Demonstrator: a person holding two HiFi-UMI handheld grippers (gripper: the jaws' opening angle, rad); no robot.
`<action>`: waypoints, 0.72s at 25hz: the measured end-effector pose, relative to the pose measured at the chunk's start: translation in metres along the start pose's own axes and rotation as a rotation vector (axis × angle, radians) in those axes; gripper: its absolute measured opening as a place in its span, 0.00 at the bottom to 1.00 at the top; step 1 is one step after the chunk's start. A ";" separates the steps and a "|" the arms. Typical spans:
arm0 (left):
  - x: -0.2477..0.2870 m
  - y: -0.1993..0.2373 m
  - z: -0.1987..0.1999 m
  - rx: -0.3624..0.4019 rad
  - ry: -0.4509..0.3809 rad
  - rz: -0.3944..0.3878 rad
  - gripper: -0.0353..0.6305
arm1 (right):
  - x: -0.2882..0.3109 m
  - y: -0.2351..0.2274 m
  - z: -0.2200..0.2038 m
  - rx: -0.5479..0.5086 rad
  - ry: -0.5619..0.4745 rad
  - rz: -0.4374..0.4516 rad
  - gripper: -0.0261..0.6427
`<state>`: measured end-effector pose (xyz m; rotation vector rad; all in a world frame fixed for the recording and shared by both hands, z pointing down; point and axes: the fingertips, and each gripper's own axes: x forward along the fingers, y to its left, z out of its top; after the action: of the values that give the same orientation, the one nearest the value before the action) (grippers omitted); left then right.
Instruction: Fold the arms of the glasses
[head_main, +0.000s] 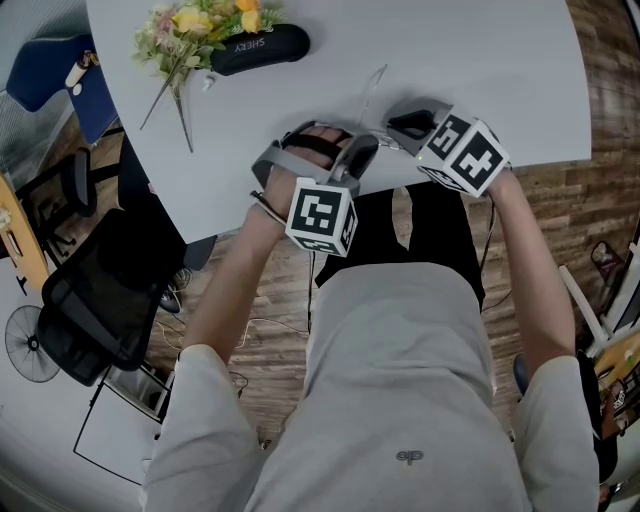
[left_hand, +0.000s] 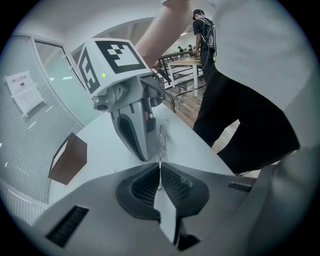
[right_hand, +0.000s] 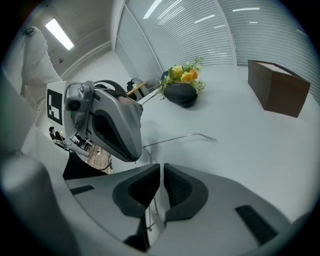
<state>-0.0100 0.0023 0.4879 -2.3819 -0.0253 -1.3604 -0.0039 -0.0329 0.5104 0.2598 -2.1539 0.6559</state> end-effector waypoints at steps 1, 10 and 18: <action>0.000 0.000 0.000 -0.001 -0.001 0.000 0.09 | -0.002 -0.002 0.002 -0.011 -0.001 -0.011 0.08; -0.002 0.002 0.000 0.003 0.006 0.016 0.09 | -0.015 -0.029 0.019 -0.133 -0.003 -0.169 0.15; -0.002 -0.003 0.001 0.017 -0.002 0.015 0.09 | -0.013 -0.052 0.033 -0.336 0.030 -0.332 0.23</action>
<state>-0.0112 0.0057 0.4866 -2.3651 -0.0198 -1.3452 0.0026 -0.0950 0.5021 0.4087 -2.0860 0.1052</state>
